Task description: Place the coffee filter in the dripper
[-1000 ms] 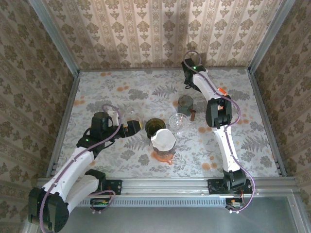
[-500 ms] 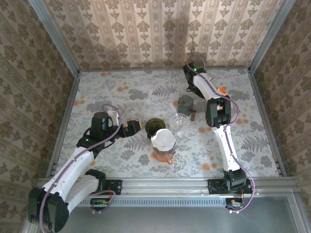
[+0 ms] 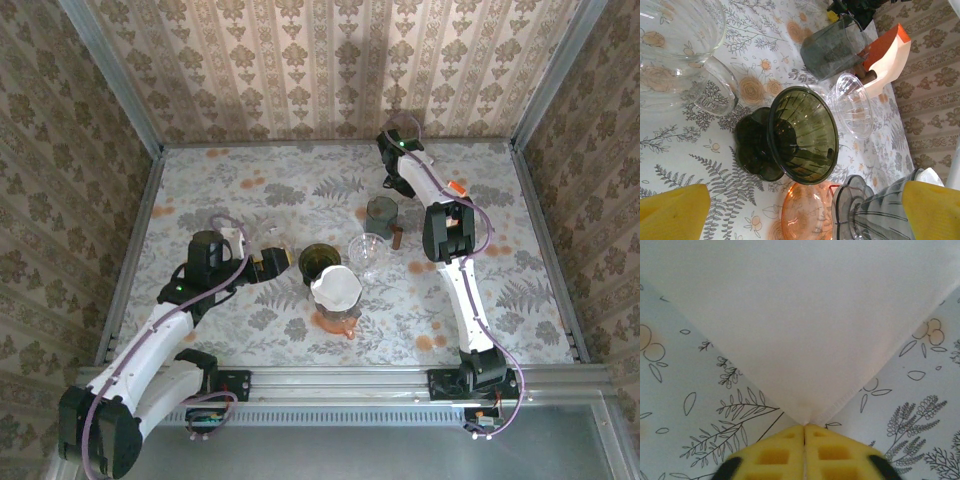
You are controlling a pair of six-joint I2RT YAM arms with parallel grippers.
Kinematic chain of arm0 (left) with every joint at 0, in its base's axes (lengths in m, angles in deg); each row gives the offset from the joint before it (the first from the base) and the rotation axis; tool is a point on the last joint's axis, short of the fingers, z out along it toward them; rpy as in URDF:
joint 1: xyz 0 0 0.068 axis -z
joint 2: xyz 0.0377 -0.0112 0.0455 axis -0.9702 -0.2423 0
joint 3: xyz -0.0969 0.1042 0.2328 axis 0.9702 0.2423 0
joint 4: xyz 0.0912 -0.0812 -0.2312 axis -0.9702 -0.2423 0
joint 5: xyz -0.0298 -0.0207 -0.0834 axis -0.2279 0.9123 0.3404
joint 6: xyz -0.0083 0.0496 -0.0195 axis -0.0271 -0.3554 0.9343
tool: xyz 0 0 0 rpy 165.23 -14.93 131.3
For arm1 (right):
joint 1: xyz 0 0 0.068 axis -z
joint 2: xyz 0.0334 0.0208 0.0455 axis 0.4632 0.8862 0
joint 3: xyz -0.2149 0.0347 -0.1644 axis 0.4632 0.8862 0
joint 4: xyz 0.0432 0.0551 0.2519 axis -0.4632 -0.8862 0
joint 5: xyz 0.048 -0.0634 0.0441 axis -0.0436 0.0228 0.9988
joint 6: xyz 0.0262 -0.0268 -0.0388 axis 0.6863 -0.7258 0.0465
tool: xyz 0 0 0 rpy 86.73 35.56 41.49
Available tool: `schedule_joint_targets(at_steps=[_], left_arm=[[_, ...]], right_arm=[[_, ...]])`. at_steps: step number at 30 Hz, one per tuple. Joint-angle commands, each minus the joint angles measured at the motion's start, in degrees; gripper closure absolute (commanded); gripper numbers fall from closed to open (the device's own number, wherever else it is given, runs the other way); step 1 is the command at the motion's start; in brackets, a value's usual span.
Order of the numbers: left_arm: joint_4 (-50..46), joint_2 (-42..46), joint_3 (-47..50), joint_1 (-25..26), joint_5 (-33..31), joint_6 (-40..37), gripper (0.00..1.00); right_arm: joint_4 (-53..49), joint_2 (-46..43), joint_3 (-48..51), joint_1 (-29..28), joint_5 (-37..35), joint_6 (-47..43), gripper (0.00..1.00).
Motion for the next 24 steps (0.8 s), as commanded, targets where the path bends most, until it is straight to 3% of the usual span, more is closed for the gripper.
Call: schedule_joint_targets(at_steps=[1, 9, 24], left_arm=[[-0.63, 0.57, 0.10, -0.34, 0.41, -0.27, 0.00], [-0.18, 0.38, 0.41, -0.34, 0.24, -0.16, 0.00], [0.45, 0.48, 0.79, -0.36, 0.52, 0.01, 0.00]], right_arm=[[-0.60, 0.92, 0.91, 0.48, 1.39, -2.61, 1.00], [15.41, -12.11, 15.79, -1.82, 1.64, -9.84, 1.00], [26.89, -28.07, 32.69, -5.05, 4.87, -14.52, 1.00]])
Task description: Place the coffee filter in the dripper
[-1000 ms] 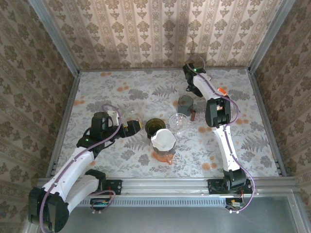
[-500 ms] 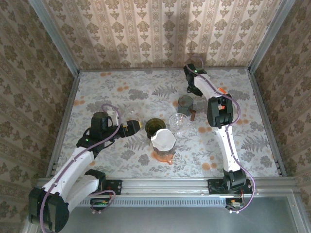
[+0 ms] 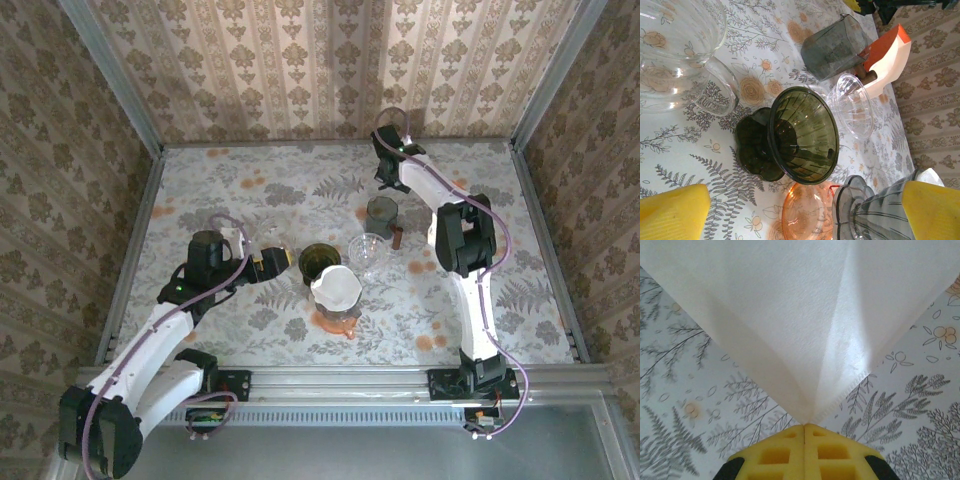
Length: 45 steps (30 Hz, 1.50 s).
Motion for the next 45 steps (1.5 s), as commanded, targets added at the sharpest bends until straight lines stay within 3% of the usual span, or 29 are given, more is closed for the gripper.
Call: schedule_joint_targets(at_steps=[1, 13, 18, 21, 27, 31, 38, 45], left_arm=[[0.56, 0.50, 0.67, -0.42, 0.51, 0.01, 0.00], [9.24, -1.19, -1.04, -1.20, 4.64, 3.97, 0.04], [19.28, -2.64, -1.97, -1.31, 9.01, 8.69, 0.09], [30.09, -5.31, -2.27, -1.26, 11.22, 14.37, 0.13], [50.85, -13.44, -4.59, -0.08, 13.74, 24.44, 0.20], [52.51, -16.32, -8.17, 2.11, 13.26, 23.53, 0.27], [52.08, -17.65, -11.52, 4.89, 11.87, 20.48, 0.26], [47.09, -18.30, -12.99, 6.76, 10.05, 16.86, 0.38]], right_arm=[[5.24, -7.67, 4.67, -1.40, 2.05, -4.15, 1.00], [22.21, -33.21, 31.82, -7.16, 14.48, -14.17, 1.00], [30.23, -44.45, 44.33, -10.40, 23.32, -18.05, 1.00], [32.12, -49.62, 48.88, -12.35, 28.34, -20.89, 1.00], [27.44, -54.36, 50.03, -18.30, 27.59, -25.87, 1.00], [24.93, -55.24, 49.41, -21.90, 24.91, -27.73, 1.00], [23.71, -55.35, 48.72, -24.90, 23.53, -28.09, 1.00], [23.98, -55.69, 48.58, -26.47, 22.83, -28.30, 1.00]])
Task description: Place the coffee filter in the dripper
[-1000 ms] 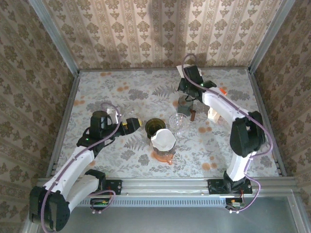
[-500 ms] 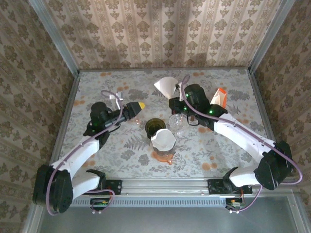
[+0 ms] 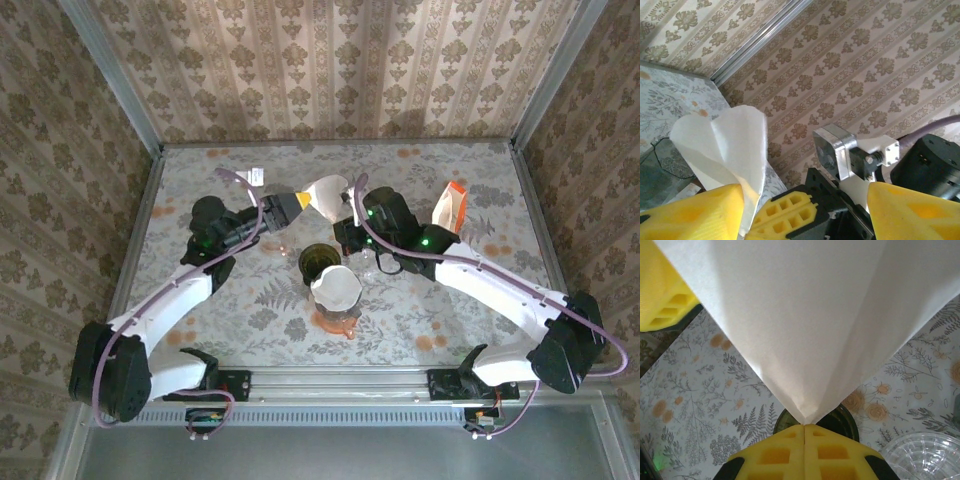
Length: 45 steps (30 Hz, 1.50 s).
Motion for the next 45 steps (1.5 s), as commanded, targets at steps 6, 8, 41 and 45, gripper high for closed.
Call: schedule_joint_targets(at_steps=[6, 8, 41, 45], left_arm=[[-10.44, 1.27, -4.25, 2.17, -2.43, -8.87, 0.44], [-10.51, 1.19, -4.36, 2.17, -3.01, -9.10, 0.48], [-8.60, -0.73, -5.69, 2.16, 2.29, -11.22, 1.00], [-0.29, -2.33, -4.35, 0.57, 8.99, -8.94, 1.00]], right_arm=[[-1.32, -2.46, -1.49, -1.05, -1.95, -1.55, 1.00], [-1.78, -2.22, -1.84, -1.20, -1.36, -1.76, 1.00], [-5.13, -11.22, 0.98, 0.77, 3.47, -1.20, 0.32], [-3.48, -15.87, 3.60, 5.73, 9.76, 1.76, 0.23]])
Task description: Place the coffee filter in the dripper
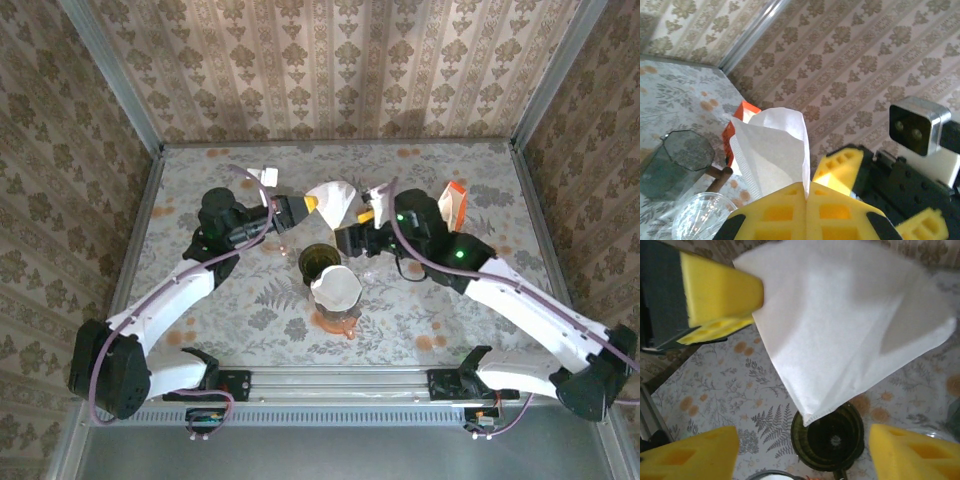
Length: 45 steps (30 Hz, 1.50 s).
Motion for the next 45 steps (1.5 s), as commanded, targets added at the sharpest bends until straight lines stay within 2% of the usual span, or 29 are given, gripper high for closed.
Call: schedule_joint_targets(at_steps=[1, 3, 6, 7, 10, 13, 20, 26, 28, 30, 32, 35, 38, 45], left_arm=[[11.70, -1.83, 0.53, -1.48, 8.51, 2.19, 1.00], [22.45, -3.93, 1.55, -3.47, 12.72, 8.35, 1.00], [43.09, -10.25, 0.96, -4.82, 18.12, 22.93, 1.00], [43.67, -11.99, -0.42, -4.53, 20.02, 25.03, 1.00], [43.64, -14.06, -2.16, -2.20, 23.81, 23.86, 1.00], [43.64, -14.63, -2.76, 1.53, 25.35, 22.90, 1.00], [43.65, -14.41, -3.06, 3.30, 26.80, 23.51, 1.00], [43.64, -14.43, -4.00, 5.39, 28.97, 23.95, 1.00], [43.55, -14.56, -4.05, 5.80, 29.19, 23.95, 1.00], [43.56, -14.65, -3.83, 5.81, 28.84, 24.04, 1.00], [43.55, -15.00, -3.82, 5.72, 28.50, 24.04, 1.00], [43.55, -15.38, -4.15, 5.46, 28.13, 24.13, 1.00], [43.56, -15.60, -4.40, 5.20, 27.95, 24.22, 1.00], [43.63, -16.41, -4.15, 4.75, 27.83, 24.51, 1.00]], right_arm=[[0.98, -4.38, 2.71, 5.07, 8.23, 3.97, 0.22], [2.90, -6.01, 4.45, 8.46, 12.68, 6.74, 0.19], [6.18, -7.75, 6.73, 12.25, 20.01, 9.46, 0.12], [7.14, -7.93, 7.29, 12.90, 22.28, 10.12, 0.10], [9.71, -7.79, 8.14, 13.91, 27.62, 11.02, 0.08], [9.63, -7.27, 8.25, 14.66, 28.22, 11.01, 0.08], [10.53, -9.13, 9.33, 19.46, 27.08, 11.73, 0.03], [12.53, -7.86, 8.64, 21.79, 30.82, 12.68, 0.02], [15.12, -6.93, 8.40, 22.15, 34.58, 14.34, 0.02], [19.43, -5.32, 8.04, 21.88, 41.82, 17.19, 0.06], [19.58, -4.63, 7.33, 20.32, 44.47, 17.16, 0.11], [13.88, -4.66, 5.36, 16.89, 44.37, 12.67, 0.21], [12.54, -5.52, 5.14, 15.97, 43.60, 12.12, 0.34], [9.36, -7.07, 4.41, 15.89, 42.07, 11.00, 0.45]])
